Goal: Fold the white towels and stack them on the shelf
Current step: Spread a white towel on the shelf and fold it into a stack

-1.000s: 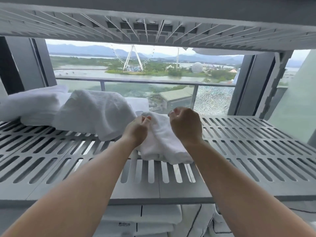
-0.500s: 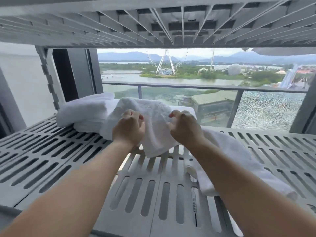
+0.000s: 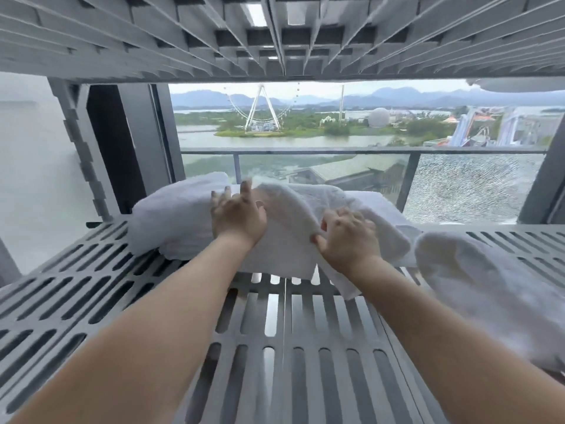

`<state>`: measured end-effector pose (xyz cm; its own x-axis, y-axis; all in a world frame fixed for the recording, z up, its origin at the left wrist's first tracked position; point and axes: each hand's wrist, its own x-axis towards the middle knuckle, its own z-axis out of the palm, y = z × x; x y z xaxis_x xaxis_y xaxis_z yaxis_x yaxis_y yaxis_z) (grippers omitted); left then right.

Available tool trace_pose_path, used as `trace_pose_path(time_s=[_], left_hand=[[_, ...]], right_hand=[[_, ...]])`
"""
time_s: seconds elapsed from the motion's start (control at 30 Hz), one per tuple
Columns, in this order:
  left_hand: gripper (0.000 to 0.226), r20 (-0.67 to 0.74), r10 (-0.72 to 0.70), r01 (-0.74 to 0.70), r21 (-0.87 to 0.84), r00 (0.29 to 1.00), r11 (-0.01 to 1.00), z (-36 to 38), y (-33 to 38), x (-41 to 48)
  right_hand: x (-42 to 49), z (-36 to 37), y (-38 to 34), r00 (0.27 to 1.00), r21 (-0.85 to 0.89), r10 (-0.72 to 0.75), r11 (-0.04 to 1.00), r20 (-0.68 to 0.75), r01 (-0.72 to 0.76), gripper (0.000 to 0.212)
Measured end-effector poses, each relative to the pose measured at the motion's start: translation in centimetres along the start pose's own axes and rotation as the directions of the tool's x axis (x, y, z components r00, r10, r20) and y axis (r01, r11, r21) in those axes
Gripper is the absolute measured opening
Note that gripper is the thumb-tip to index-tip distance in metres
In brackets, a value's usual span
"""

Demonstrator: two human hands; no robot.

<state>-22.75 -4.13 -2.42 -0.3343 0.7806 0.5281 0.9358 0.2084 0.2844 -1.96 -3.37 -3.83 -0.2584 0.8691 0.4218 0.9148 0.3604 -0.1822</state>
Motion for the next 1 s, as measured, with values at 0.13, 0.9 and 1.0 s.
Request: trace_pose_path(time_s=[0.13, 0.9, 1.0], left_hand=[[0.046, -0.056, 0.080, -0.082, -0.041, 0.995, 0.996, 0.5, -0.4, 0.9], [0.029, -0.198, 0.055, -0.134, -0.413, 0.979, 0.901, -9.9, 9.4, -13.4], [0.026, -0.184, 0.024, -0.106, -0.451, 0.983, 0.886, -11.6, 10.4, -15.6]], right_hand=[[-0.2, -0.2, -0.1, 0.998, 0.092, 0.046, 0.995, -0.039, -0.042, 0.023], [-14.0, -7.7, 4.9, 0.881, 0.542, 0.048, 0.804, -0.470, 0.245, 0.013], [-16.0, -8.5, 5.3, 0.881, 0.585, 0.089, 0.778, -0.464, 0.230, 0.019]])
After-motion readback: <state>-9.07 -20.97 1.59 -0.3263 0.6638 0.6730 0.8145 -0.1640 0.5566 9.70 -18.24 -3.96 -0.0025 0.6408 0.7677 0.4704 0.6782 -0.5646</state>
